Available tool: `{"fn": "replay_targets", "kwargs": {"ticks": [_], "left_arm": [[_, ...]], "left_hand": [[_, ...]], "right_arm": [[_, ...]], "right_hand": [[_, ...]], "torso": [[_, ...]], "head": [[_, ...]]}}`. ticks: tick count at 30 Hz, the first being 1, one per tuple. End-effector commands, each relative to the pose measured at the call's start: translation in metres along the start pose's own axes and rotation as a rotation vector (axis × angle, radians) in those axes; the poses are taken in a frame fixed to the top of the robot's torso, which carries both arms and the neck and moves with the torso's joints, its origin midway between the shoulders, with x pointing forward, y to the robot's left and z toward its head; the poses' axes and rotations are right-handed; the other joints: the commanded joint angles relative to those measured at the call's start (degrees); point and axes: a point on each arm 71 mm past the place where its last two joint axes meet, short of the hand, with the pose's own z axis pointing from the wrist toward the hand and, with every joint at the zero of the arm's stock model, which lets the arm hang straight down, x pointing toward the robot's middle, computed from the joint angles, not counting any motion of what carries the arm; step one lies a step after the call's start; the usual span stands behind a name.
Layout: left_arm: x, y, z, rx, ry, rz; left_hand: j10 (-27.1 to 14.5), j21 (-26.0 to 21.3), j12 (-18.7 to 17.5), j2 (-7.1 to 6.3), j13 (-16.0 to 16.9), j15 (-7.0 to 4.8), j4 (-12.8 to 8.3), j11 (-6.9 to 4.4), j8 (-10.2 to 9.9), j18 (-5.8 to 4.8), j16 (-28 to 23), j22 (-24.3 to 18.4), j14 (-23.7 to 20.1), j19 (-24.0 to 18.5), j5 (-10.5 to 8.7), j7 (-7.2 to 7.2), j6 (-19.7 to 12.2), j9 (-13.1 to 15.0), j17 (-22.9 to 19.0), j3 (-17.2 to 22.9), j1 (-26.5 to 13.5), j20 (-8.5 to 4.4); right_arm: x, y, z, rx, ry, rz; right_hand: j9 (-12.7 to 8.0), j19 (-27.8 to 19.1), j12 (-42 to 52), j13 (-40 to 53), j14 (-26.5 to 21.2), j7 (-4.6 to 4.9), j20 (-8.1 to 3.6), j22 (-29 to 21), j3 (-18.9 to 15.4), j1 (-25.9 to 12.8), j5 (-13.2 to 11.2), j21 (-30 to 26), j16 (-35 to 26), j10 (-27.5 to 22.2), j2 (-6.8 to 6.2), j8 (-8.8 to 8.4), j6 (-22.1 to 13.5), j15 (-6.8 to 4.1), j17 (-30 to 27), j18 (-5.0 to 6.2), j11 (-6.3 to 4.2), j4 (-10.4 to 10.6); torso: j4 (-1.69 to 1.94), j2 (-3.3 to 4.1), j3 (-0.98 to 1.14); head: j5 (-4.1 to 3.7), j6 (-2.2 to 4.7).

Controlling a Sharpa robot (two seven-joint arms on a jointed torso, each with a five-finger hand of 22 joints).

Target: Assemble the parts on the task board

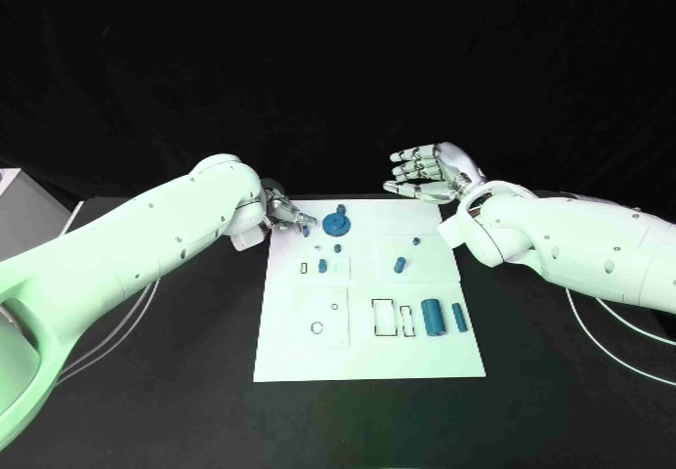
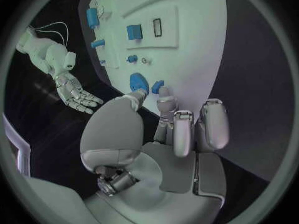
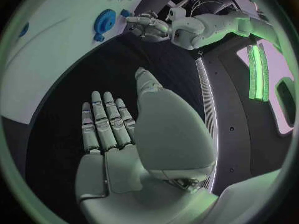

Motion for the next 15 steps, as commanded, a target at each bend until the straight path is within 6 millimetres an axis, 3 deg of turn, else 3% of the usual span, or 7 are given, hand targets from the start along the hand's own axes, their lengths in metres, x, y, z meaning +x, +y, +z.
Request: {"fn": "replay_targets", "kwargs": {"ticks": [1,15], "left_arm": [[0.0007,-0.0017,0.0001,0.013,0.016,-0.002],[0.0024,-0.0006,0.0018,0.009,0.036,-0.014]], "left_hand": [[-0.2,-0.2,0.0,-0.01,0.0,0.36,-0.3,-0.02,-0.1,-0.39,-0.2,0.1,5.6,-0.3,0.18,0.12,-0.3,-0.1,14.3,0.2,0.7,0.18],[-0.3,-0.1,0.4,0.77,0.2,0.31,-0.4,-0.1,-0.2,-0.42,-0.1,0.2,5.6,-0.3,0.05,0.01,-0.2,-0.2,14.4,1.5,2.9,0.24]], "right_arm": [[0.0013,0.002,0.0003,-0.014,0.01,-0.004],[0.0032,0.0037,0.0008,-0.018,0.013,-0.002]], "right_hand": [[-0.1,-0.5,-0.2,0.0,-0.5,5.47,0.02,-0.1,0.0,-0.2,0.3,-0.3,-0.2,0.3,0.11,0.29,0.2,0.03,-0.1,-0.65,0.03,0.0],[-0.1,-0.6,-0.2,0.0,-0.7,5.5,0.03,-0.1,0.1,-0.1,0.4,-0.2,-0.2,0.3,0.18,0.28,0.3,0.05,-0.2,-0.65,0.04,0.0]], "torso": [[0.04,-0.02,0.03],[0.02,-0.02,-0.01]], "head": [[-0.06,-0.06],[-0.1,-0.21]]}}
